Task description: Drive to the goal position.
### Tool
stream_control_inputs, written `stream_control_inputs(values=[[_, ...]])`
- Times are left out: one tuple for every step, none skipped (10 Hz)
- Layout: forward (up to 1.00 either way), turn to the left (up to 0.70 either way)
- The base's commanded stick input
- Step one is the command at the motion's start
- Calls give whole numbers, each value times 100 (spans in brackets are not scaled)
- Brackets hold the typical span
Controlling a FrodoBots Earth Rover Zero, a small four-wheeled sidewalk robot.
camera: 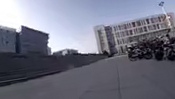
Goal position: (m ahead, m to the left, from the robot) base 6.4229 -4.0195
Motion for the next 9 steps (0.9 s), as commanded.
stream_control_inputs(values=[[100, 1], [100, 1], [100, 1], [100, 1], [100, 1], [100, 1], [100, 1], [100, 1], [100, 1]])
